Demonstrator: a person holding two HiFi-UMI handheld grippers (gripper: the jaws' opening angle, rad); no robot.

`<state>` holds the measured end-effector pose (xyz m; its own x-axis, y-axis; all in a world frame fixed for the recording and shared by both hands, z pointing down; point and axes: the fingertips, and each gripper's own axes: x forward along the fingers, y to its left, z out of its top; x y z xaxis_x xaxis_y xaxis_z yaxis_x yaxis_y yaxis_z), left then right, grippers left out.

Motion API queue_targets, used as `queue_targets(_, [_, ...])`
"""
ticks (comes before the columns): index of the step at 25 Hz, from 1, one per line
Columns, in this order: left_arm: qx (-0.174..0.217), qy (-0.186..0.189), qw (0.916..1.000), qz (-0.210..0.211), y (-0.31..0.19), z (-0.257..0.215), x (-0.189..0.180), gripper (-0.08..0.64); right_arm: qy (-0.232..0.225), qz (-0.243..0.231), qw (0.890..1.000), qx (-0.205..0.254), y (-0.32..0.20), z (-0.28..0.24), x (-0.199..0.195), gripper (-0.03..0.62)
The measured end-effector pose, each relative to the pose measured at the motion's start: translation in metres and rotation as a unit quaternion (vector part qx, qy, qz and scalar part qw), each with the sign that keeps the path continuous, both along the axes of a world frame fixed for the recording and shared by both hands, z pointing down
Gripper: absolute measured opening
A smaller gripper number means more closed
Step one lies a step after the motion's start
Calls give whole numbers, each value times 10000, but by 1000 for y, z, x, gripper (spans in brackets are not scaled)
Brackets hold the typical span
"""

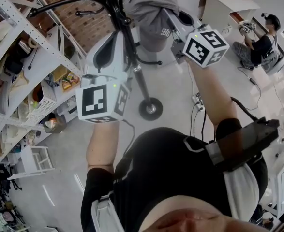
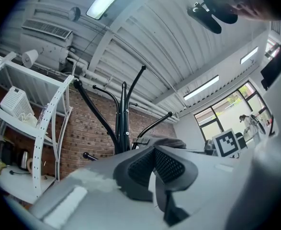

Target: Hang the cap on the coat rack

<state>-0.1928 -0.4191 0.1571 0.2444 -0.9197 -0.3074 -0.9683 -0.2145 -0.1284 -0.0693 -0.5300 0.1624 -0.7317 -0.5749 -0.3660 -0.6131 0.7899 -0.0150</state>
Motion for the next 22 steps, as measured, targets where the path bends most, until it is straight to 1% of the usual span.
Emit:
queue_targets(3, [-24, 35, 10000, -61, 1, 3, -2, 0, 78, -26, 9999, -85, -6, 11, -3, 20])
queue_targets(11, [-198, 85, 9996, -187, 1, 20, -10, 0, 110, -141, 9991, -381, -5, 43, -10, 20])
queue_targets(22, [-413, 142, 9989, -139, 3, 34, -8, 0, 329, -222, 9973, -621, 10, 78, -21, 20])
